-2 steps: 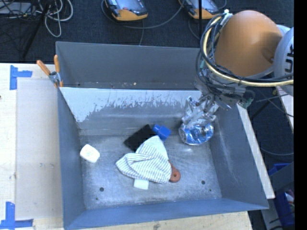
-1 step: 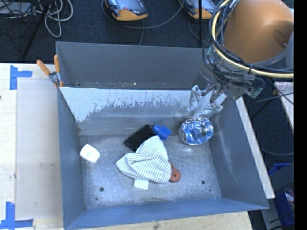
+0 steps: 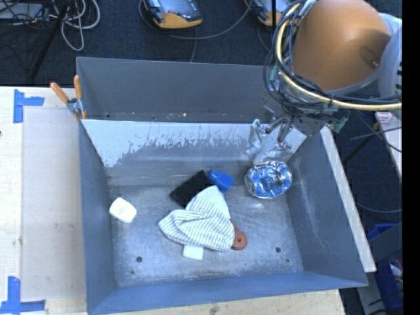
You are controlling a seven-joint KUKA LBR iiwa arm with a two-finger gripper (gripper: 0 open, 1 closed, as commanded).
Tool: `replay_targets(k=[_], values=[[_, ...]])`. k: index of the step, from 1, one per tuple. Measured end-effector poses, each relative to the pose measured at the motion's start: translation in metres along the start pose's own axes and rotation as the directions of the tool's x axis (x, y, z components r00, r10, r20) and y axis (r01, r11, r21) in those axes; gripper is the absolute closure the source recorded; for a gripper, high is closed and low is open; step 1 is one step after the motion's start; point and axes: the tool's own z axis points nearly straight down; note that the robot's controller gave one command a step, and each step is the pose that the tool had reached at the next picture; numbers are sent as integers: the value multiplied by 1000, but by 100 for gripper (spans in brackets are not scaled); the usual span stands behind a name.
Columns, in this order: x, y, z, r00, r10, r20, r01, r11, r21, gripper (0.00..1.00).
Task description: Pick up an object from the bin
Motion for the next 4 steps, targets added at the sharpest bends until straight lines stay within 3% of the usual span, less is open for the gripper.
replay_targets(k=[1,2,3,4], values=[[13,38,110,956,-293,-10,293,956,-25,0],[11,36,106,957,-291,-6,291,957,-18,0],[-6,43,116,925,-381,-6,381,924,-13,0],[-22,64,133,854,-520,0,520,854,-19,0]])
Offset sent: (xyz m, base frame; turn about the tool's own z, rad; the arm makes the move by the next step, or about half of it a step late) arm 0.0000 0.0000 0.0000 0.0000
